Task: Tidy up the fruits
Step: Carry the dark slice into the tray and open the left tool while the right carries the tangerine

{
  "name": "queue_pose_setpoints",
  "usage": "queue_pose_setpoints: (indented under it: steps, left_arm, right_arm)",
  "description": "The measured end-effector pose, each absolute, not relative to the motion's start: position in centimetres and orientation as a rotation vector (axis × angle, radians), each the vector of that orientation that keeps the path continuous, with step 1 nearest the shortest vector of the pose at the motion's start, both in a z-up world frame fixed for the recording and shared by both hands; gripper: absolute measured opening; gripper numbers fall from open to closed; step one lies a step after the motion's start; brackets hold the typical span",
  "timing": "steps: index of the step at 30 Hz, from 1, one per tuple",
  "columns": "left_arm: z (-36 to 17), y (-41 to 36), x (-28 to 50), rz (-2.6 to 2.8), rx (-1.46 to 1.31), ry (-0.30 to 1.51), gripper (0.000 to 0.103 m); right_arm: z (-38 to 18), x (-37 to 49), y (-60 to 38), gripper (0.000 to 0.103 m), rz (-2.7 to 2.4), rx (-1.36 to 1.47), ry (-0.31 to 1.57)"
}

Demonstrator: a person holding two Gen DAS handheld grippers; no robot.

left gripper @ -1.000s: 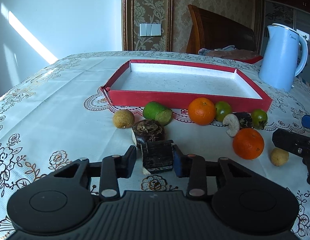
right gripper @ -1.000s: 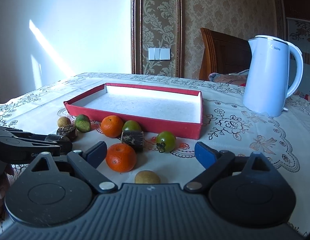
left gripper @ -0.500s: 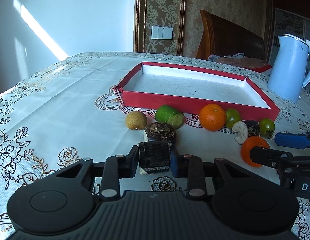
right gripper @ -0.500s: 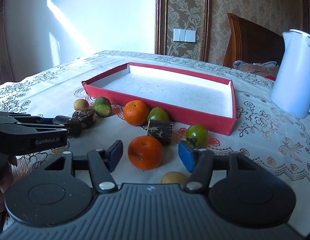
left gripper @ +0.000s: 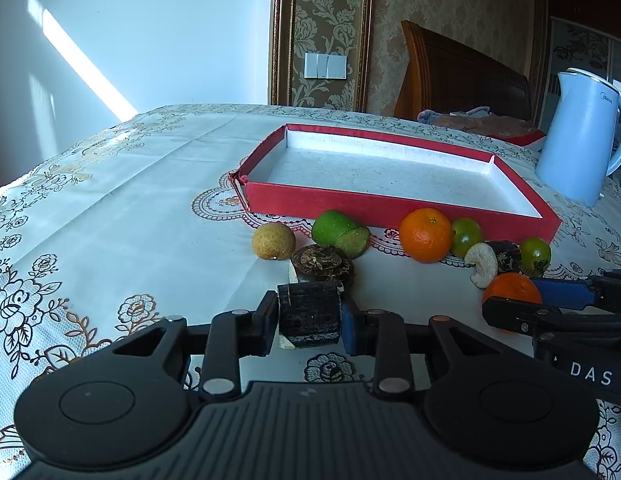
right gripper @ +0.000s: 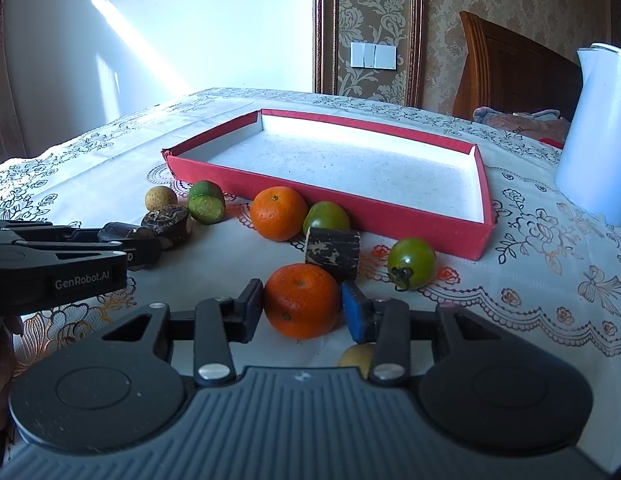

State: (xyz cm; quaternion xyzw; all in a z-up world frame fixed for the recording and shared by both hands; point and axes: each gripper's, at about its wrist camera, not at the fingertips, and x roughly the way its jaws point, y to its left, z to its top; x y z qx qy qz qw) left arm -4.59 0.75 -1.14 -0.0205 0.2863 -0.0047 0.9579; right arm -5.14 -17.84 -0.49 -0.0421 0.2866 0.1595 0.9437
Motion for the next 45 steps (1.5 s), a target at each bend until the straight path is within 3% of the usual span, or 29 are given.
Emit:
queue_pose_setpoints:
  steps: [25, 45]
  left_arm:
    - [1.6, -2.2, -3.3, -0.008, -0.025, 0.508, 0.031]
    - [2.6, -3.7, 3.2, 0.024, -0.004, 0.472, 0.031]
  right_arm:
    - [2.6, -5.7, -20.1, 0.039, 0.276, 0.008, 0.467]
    - [4.0, -0.8, -20.8, 0.039, 0.226, 0.019, 0.424]
